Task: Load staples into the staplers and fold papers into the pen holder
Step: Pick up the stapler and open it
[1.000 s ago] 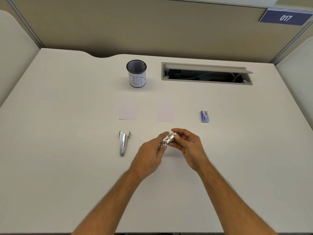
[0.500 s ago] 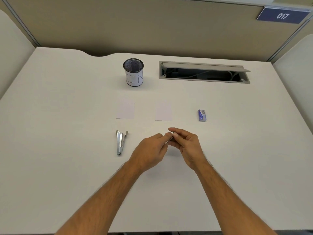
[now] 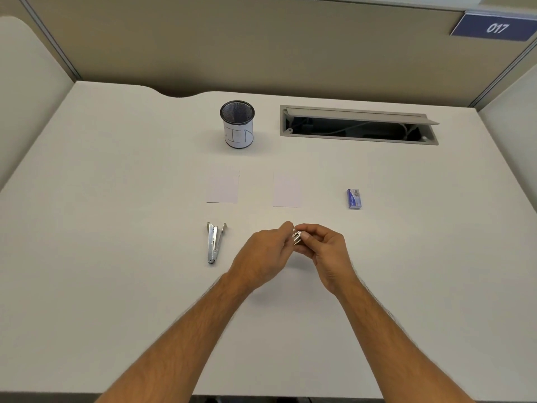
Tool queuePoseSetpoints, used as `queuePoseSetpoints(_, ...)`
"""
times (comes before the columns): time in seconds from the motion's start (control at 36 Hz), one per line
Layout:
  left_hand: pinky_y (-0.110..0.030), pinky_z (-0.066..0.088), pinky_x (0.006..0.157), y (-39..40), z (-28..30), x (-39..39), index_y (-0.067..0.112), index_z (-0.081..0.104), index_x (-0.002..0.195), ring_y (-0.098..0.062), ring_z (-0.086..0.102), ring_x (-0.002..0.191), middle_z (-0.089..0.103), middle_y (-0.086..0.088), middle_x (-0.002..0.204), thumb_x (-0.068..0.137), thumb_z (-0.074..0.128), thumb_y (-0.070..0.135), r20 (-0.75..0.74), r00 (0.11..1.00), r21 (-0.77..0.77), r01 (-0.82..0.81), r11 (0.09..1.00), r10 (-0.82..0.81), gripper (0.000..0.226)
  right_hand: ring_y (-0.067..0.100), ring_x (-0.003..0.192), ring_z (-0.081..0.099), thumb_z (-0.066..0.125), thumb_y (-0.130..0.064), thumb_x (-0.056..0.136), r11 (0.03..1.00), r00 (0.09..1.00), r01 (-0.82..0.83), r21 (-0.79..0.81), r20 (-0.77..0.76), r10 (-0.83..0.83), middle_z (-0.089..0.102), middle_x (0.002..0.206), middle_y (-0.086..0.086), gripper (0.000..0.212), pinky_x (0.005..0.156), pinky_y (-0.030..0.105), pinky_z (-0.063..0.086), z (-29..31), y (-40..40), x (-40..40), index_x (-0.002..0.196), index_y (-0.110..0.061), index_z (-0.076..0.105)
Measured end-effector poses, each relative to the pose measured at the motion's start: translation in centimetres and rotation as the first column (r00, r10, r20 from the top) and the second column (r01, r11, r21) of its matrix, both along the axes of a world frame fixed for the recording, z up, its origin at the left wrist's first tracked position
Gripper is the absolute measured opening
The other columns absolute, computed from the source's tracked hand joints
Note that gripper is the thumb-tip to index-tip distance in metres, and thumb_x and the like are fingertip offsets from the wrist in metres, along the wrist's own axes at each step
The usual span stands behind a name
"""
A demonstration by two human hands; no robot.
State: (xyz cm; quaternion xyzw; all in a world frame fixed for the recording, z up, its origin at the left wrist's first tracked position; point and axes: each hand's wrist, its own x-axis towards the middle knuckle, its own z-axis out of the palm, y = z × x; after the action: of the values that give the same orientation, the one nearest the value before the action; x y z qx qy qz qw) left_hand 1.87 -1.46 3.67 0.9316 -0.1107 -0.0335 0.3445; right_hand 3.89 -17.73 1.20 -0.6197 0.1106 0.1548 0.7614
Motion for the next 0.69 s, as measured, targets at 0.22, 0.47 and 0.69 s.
queuePoseSetpoints(0.22, -0.042, 0.054, 0.060, 0.2, -0.4, -1.3, 0.024, 0.043, 0.101, -0.022, 0.064, 0.067, 0.069, 0.001, 0.084, 0.089, 0.047, 0.014, -0.127, 0.972, -0.274, -0.228, 0.934, 0.200, 0.016, 0.040, 0.103, 0.073, 0.050, 0.006, 0.102, 0.998, 0.998, 0.064, 0.022, 0.008, -0.064, 0.072, 0.109, 0.031, 0.021, 0.087, 0.038, 0.062, 0.4, 0.1, 0.3, 0.114, 0.008, 0.066)
queuePoseSetpoints(0.47, -0.031, 0.054, 0.069, 0.9, -1.4, -1.7, 0.032, 0.049, 0.116, -0.016, 0.062, 0.074, 0.065, 0.007, 0.092, 0.091, 0.071, 0.031, -0.216, 0.968, -0.353, -0.202, 0.914, 0.131, 0.033, 0.040, 0.105, 0.073, 0.048, 0.006, 0.103, 0.998, 0.998, 0.051, 0.039, 0.022, -0.052, 0.069, 0.114, 0.033, 0.021, 0.091, 0.041, 0.061, 1.1, -0.3, 0.9, 0.117, 0.010, 0.063)
queuePoseSetpoints(0.69, -0.027, 0.037, 0.057, 0.6, -1.9, -2.1, 0.024, 0.056, 0.093, -0.011, 0.041, 0.058, 0.049, 0.008, 0.063, 0.097, 0.064, 0.030, -0.107, 0.976, -0.295, -0.212, 0.931, 0.189, 0.010, 0.036, 0.095, 0.076, 0.060, -0.001, 0.099, 0.983, 0.990, 0.129, -0.134, 0.082, -0.119, 0.072, 0.100, 0.028, 0.014, 0.087, 0.044, 0.062, 1.2, 0.6, 0.7, 0.112, -0.008, 0.063)
